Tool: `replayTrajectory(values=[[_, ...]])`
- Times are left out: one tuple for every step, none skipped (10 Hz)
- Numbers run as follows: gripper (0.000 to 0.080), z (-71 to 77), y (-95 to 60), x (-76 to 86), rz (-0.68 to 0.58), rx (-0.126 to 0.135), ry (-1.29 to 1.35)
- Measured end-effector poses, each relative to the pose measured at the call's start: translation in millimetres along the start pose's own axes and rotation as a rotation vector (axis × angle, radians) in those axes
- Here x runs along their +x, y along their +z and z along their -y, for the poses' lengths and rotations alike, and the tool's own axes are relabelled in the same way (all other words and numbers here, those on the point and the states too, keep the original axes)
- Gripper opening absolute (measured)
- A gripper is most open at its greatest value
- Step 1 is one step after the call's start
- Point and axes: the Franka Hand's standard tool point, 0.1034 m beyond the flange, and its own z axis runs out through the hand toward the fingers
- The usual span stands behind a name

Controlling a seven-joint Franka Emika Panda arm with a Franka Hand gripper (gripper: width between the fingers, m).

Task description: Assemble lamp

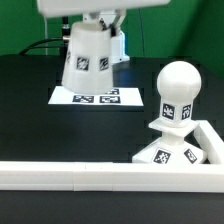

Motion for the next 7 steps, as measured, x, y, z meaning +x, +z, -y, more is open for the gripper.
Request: replayTrajectory(values=[[0.0045,9.8,-12.6,12.6,0.005,0.002,0.05],[0.0045,20.4,-24.7,26.2,0.02,0.005,0.092],[0.0045,21.0,-27.4,33.0,0.017,0.005,0.094],[0.0045,20.4,-25.7,31.6,0.019,0.005,0.095],[0.0045,20.4,-25.1,31.5,0.02,0.005,0.095],[0.0045,20.3,-24.8,31.5,0.021,0.005,0.095],[0.0045,20.4,-24.8,31.5,0.021,0.005,0.095]])
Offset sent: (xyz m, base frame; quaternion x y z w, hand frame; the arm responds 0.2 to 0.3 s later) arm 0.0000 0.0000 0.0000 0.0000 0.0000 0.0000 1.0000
